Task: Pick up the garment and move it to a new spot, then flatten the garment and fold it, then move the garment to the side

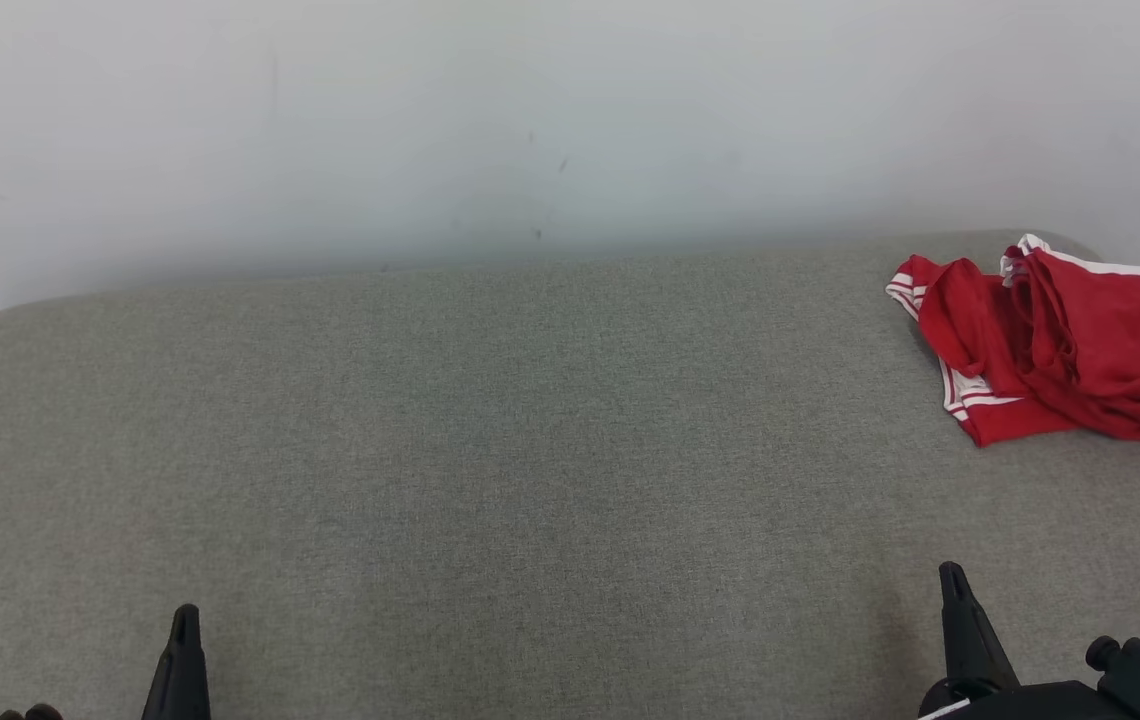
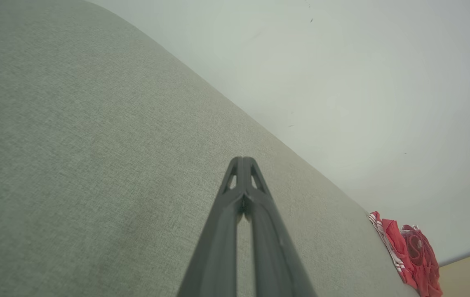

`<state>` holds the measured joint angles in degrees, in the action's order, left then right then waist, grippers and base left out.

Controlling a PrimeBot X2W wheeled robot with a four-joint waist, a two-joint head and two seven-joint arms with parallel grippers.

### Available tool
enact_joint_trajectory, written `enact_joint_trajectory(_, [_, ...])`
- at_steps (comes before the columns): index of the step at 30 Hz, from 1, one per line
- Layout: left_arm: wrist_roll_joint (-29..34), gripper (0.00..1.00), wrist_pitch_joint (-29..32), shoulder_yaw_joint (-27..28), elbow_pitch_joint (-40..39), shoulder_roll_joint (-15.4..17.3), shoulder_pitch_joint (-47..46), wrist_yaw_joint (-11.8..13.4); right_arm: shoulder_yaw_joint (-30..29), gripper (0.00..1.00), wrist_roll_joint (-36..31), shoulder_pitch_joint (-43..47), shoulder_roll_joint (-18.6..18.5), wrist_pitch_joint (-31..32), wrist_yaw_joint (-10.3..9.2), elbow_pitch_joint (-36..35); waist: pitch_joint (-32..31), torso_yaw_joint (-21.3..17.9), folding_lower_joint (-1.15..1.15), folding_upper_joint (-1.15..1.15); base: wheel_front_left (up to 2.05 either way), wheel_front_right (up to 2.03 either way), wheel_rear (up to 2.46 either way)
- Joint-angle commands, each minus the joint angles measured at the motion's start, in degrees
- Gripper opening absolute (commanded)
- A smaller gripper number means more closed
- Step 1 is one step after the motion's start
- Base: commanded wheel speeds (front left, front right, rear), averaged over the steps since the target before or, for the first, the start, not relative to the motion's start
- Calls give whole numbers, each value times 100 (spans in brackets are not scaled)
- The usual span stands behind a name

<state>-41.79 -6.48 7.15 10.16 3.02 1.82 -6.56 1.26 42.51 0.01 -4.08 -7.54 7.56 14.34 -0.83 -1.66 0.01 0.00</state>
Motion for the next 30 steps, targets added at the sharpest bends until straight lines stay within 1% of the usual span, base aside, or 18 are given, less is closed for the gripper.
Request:
enact_joint_trajectory(1, [-200,0,51,9,-50,22,-160,-13,-38,0,213,-133,-46,38,-4,-77,1,3,-1,0,0,0,0])
enact_joint_trajectory(13, [-1112,0,288,-3,30,17,-291,-32,-138,0,1139,-226,-47,261,-5,-76,15,24,-1,0,0,0,0])
enact_joint_trajectory(30, [-2166,0,561,-17,124,9,-445,-57,-267,0,2203,-337,-38,534,-7,-73,32,54,-1,0,0,0,0])
